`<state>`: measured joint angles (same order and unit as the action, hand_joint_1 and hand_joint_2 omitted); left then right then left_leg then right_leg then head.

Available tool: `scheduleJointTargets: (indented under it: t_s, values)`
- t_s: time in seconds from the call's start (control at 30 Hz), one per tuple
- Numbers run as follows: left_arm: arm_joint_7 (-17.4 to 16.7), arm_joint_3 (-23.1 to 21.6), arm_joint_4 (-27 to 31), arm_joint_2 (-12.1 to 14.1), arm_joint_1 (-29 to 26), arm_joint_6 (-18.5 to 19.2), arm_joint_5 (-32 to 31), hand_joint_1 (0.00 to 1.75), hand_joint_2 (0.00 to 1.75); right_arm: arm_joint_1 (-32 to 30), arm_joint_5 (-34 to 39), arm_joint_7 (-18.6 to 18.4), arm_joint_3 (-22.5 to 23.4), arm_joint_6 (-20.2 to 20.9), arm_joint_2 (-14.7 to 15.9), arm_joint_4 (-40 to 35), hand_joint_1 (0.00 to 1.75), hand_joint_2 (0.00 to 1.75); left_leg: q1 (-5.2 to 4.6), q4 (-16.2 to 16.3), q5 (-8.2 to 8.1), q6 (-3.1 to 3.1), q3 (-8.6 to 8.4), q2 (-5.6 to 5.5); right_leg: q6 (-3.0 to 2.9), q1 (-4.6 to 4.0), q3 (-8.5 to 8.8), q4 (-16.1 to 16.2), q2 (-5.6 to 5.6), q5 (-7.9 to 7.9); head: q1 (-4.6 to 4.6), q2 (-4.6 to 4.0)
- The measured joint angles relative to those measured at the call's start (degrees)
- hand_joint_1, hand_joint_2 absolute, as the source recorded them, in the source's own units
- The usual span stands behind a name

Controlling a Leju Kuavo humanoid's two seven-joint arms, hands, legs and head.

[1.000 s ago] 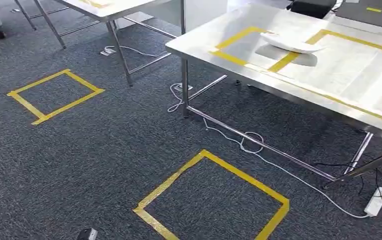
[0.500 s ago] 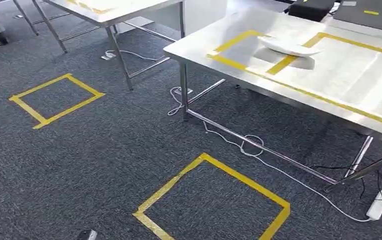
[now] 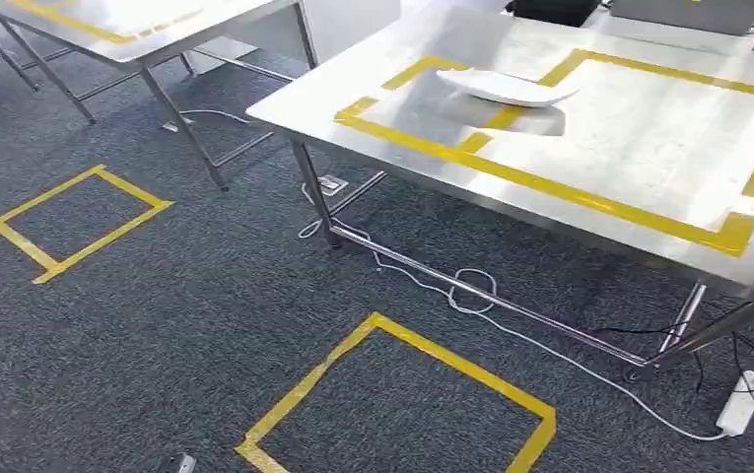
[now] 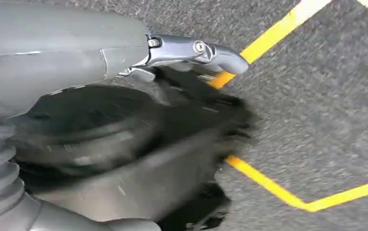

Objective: Take the parts from the cabinet and place them on the table.

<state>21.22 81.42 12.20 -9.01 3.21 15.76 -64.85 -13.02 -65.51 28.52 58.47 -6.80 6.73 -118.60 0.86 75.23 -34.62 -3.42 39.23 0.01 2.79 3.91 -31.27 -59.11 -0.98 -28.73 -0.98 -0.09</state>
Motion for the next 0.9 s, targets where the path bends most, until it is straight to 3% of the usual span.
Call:
scheduleJointTargets:
  t_s: [0.03,0.07,0.1,0.13,0.17,0.2,0.23,0.27,0.3,0.33,0.37,0.4,0.43,0.47,0.5,0.57,0.6,0.63,0.67,0.7,0.73,0.77,0.8,0.83,0.87,0.9]
  values:
    - [-0.04,0.00,0.00,0.00,-0.27,-0.07,0.00,0.00,1.75,0.00,-0.15,-0.22,-0.11,-0.15,0.00,0.04,1.75,1.75,-0.45,-0.17,-2.92,0.49,1.80,0.00,-0.12,-0.13,1.64,0.67,-0.17,-0.75,-0.04,0.00]
    - [-0.02,0.00,0.00,0.04,-0.43,-0.07,0.00,0.00,1.75,-0.03,-0.17,-0.46,-0.24,-0.22,0.00,0.13,1.75,1.75,-1.09,-1.31,-4.67,1.18,3.11,-0.01,-0.17,-0.28,3.49,1.43,-0.34,-1.59,-0.04,0.00]
    - [0.00,0.00,0.00,0.09,-0.53,-0.07,-0.02,0.00,1.75,-0.10,-0.11,-0.72,-0.44,-0.37,0.00,0.24,1.75,1.75,-1.71,-3.52,-4.87,1.82,3.46,-0.01,-0.20,-0.33,4.91,2.09,-0.40,-2.31,-0.04,0.00]
    - [0.00,0.00,0.00,0.13,-0.67,-0.07,-0.09,0.00,1.75,-0.16,0.02,-1.07,-0.88,-0.63,-0.02,0.44,1.75,1.75,-2.46,-7.19,-2.50,2.79,3.37,-0.04,-0.29,-0.44,6.63,2.95,-0.47,-3.10,-0.07,0.00]
    - [0.00,0.00,0.00,0.22,-0.90,-0.07,-0.11,0.00,1.75,-0.15,0.13,-1.49,-1.33,-1.01,-0.02,0.61,1.75,1.75,-3.41,-12.01,4.60,4.22,3.10,-0.09,-0.29,-0.63,8.41,3.95,-0.50,-3.82,-0.24,0.00]
    - [0.00,0.00,0.00,0.44,-1.12,-0.09,-0.11,0.00,1.75,-0.22,0.18,-1.64,-1.68,-1.36,-0.07,0.77,1.75,1.75,-4.16,-16.58,14.22,5.59,2.81,-0.17,-0.32,-0.46,9.33,4.86,-0.65,-4.25,-0.31,0.00]
    - [0.00,0.00,0.00,0.68,-1.31,-0.17,-0.11,0.00,1.75,-0.22,0.20,-1.73,-2.21,-1.73,-0.11,1.03,1.75,1.75,-5.01,-21.00,18.75,5.91,2.28,-0.54,0.16,-0.92,10.46,5.74,-1.40,-4.69,-0.53,0.00]
    - [0.00,0.00,0.00,0.61,-1.55,-0.17,-0.15,0.00,1.75,-0.16,0.11,-2.07,-2.70,-1.99,-0.11,1.09,1.75,1.75,-5.03,-22.86,17.99,6.10,1.40,-1.21,0.03,-1.51,11.60,7.00,-1.48,-5.82,-0.79,0.00]
    - [-0.02,0.00,0.00,0.52,-1.55,-0.31,-0.15,0.00,1.75,-0.49,0.07,-2.29,-3.06,-2.05,-0.09,1.09,1.75,1.75,-4.20,-23.17,17.16,5.47,0.44,-1.27,0.13,-1.97,13.54,6.26,-1.69,-4.49,-0.85,0.02]
    - [-0.02,-0.04,0.00,0.41,-1.25,-0.33,-0.20,0.00,1.75,-0.64,0.09,-2.47,-3.13,-2.20,0.13,1.07,1.75,1.75,-4.07,-23.17,16.64,5.30,-0.74,-1.03,0.04,-2.26,13.03,4.61,-1.70,-2.98,-0.80,0.00]
    - [-0.02,-0.04,0.00,0.35,-1.02,-0.33,-0.17,0.00,1.75,-0.56,0.07,-2.60,-3.34,-2.25,0.15,1.14,1.75,1.75,-3.81,-23.25,16.79,5.53,-2.07,-1.11,0.24,-2.24,11.39,0.82,-1.17,-1.96,-0.70,0.02]
    - [-0.02,-0.06,0.00,0.09,-0.78,-0.33,-0.22,0.00,1.75,-0.39,0.09,-2.60,-3.60,-2.62,0.15,1.16,1.75,1.75,-3.93,-23.19,15.76,5.72,-3.23,-1.09,0.14,-2.29,8.92,-4.26,-0.10,-0.86,-0.44,0.00]
    - [-0.02,-0.07,0.00,-0.04,-0.63,-0.33,-0.35,0.00,1.75,-0.32,0.13,-2.55,-3.93,-2.86,0.15,1.16,1.75,1.75,-3.98,-23.19,14.60,5.95,-4.43,-1.01,-0.04,-2.61,5.48,-9.22,0.41,-1.59,-0.46,0.00]
    - [-0.02,-0.07,0.00,-0.07,-0.63,-0.31,-0.39,0.00,1.75,-0.51,0.26,-2.71,-4.11,-2.93,0.15,1.16,1.75,1.75,-4.01,-23.19,13.48,6.14,-5.65,-0.92,-0.17,-3.00,2.70,-12.14,0.45,-4.15,-0.57,0.00]
    - [-0.02,-0.04,0.00,-0.15,-0.71,-0.33,-0.42,0.00,1.75,-0.85,0.52,-3.06,-4.22,-3.08,0.15,1.16,1.75,1.75,-4.04,-23.19,12.25,6.35,-7.11,-0.92,-0.23,-3.35,0.25,-13.39,0.43,-8.06,-0.39,0.00]
    - [0.02,-0.04,0.00,-0.13,-0.84,-0.33,-0.42,0.00,1.75,-1.35,1.05,-3.63,-4.50,-3.26,0.17,1.33,1.75,1.75,-4.21,-23.22,9.56,6.63,-10.61,-1.10,-0.41,-3.61,-3.27,-12.29,0.43,-14.64,-0.17,0.00]
    - [0.35,-0.07,0.00,-0.09,-0.93,-0.33,-0.42,0.00,1.75,-1.51,1.36,-3.89,-4.72,-3.47,0.17,1.46,1.75,1.75,-4.29,-23.24,8.13,6.71,-12.56,-1.19,-0.46,-3.60,-4.59,-10.55,0.43,-15.43,-0.11,0.00]
    - [0.57,-0.04,0.00,-0.05,-1.01,-0.33,-0.37,0.00,1.75,-1.75,1.66,-4.19,-4.94,-3.76,0.15,1.55,1.75,1.75,-4.41,-23.25,6.54,6.73,-14.72,-1.27,-0.49,-3.59,-5.76,-7.78,0.42,-13.24,-0.15,0.00]
    - [0.72,-0.04,0.00,-0.02,-1.17,-0.33,-0.33,0.00,1.75,-1.98,1.86,-4.30,-5.16,-3.93,0.17,1.64,1.75,1.75,-4.41,-23.27,4.78,6.73,-16.76,-1.30,-0.48,-3.45,-7.00,-4.10,0.50,-5.89,0.04,0.00]
    - [0.70,-0.04,0.00,0.11,-1.46,-0.33,-0.22,0.00,1.75,-2.22,1.97,-4.35,-5.33,-4.06,0.15,1.81,1.75,1.75,-4.52,-23.39,3.41,6.65,-17.36,-1.23,-0.11,-3.29,-8.38,-1.02,1.04,4.96,0.24,-0.02]
    - [0.72,-0.04,0.00,0.20,-1.52,-0.33,-0.17,0.00,1.75,-2.30,2.00,-4.41,-5.46,-4.24,0.13,2.05,1.75,1.75,-4.78,-22.37,1.95,6.60,-18.65,-1.35,-0.95,-3.59,-8.85,0.39,1.88,9.11,0.24,0.00]
    - [0.70,-0.07,0.00,0.17,-1.35,-0.35,-0.17,0.00,1.75,-2.18,1.92,-4.50,-5.75,-4.24,0.15,2.16,1.75,1.75,-4.58,-23.50,1.09,6.43,-18.82,-1.28,-1.41,-4.10,-8.09,-0.19,1.25,7.86,0.06,-0.11]
    - [0.85,-0.07,0.00,0.22,-1.12,-0.33,-0.15,0.00,1.75,-2.47,1.95,-4.50,-5.77,-4.24,0.31,2.01,1.75,1.75,-4.44,-23.56,0.97,6.15,-19.88,-1.17,-1.74,-3.98,-7.83,-0.07,0.89,7.09,-0.15,0.02]
    - [0.87,-0.11,0.00,0.02,-0.67,-0.33,-0.11,0.00,1.75,-2.55,1.97,-4.52,-5.79,-4.24,0.72,1.99,1.75,1.75,-4.35,-21.97,1.96,6.15,-19.24,-1.05,-1.88,-4.03,-7.39,0.03,0.90,6.15,-0.04,-0.04]
    - [0.87,-0.11,0.02,0.29,-0.13,-0.33,-0.11,0.00,1.75,-2.63,1.95,-4.50,-5.92,-4.26,0.70,2.03,1.75,1.75,-4.55,-17.33,3.92,5.79,-16.88,-1.03,-2.15,-3.50,-5.95,0.17,0.82,5.38,-0.22,0.09]
    - [0.90,-0.13,-0.02,-0.18,0.04,-0.28,-0.11,0.00,1.75,-2.49,2.01,-4.52,-5.86,-4.39,0.74,1.92,1.75,1.75,-4.48,-10.85,6.84,4.75,-13.16,-0.78,-2.28,-3.37,-4.47,0.51,0.83,4.38,-0.48,-0.07]
